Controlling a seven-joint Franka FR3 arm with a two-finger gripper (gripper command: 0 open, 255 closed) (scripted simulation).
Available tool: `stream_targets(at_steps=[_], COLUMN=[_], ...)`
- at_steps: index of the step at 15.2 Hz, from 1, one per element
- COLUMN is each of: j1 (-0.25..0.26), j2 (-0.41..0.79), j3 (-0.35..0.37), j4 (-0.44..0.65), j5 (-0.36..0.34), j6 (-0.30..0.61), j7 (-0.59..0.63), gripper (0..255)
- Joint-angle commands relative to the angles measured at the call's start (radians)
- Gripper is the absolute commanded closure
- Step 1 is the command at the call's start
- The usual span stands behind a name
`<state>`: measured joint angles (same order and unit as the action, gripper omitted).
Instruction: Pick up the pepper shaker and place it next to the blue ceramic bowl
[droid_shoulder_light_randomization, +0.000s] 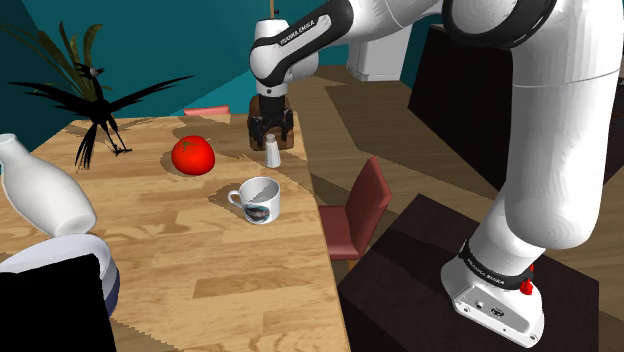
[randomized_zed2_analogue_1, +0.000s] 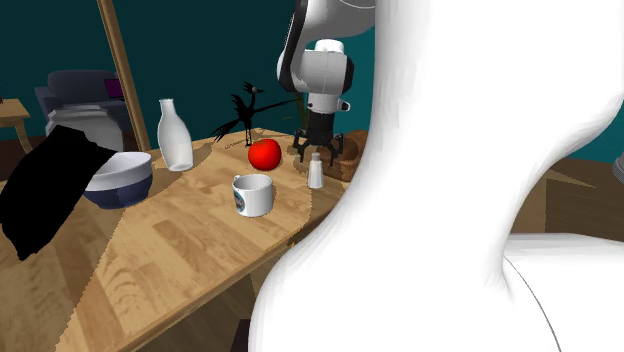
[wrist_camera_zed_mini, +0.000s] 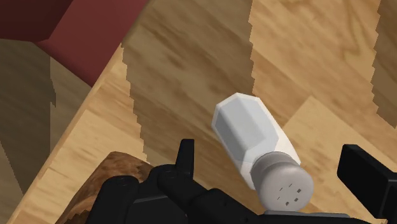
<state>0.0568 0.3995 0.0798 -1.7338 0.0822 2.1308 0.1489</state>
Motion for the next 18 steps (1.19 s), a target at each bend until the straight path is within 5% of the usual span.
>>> stream_targets(at_steps=[1, 6, 7, 18], j1=[0.0, 0.0, 0.0, 0.0], j2=[0.002, 0.002, 0.002, -0.009], j3=[0.0, 0.0, 0.0, 0.0], j4=[-0.002, -0.002, -0.002, 0.009], j5=[0.0, 0.0, 0.0, 0.0], j6=[0.005, 0.005, 0.005, -0.018], j7=[0.0, 0.0, 0.0, 0.002], gripper=[0, 0, 255, 255])
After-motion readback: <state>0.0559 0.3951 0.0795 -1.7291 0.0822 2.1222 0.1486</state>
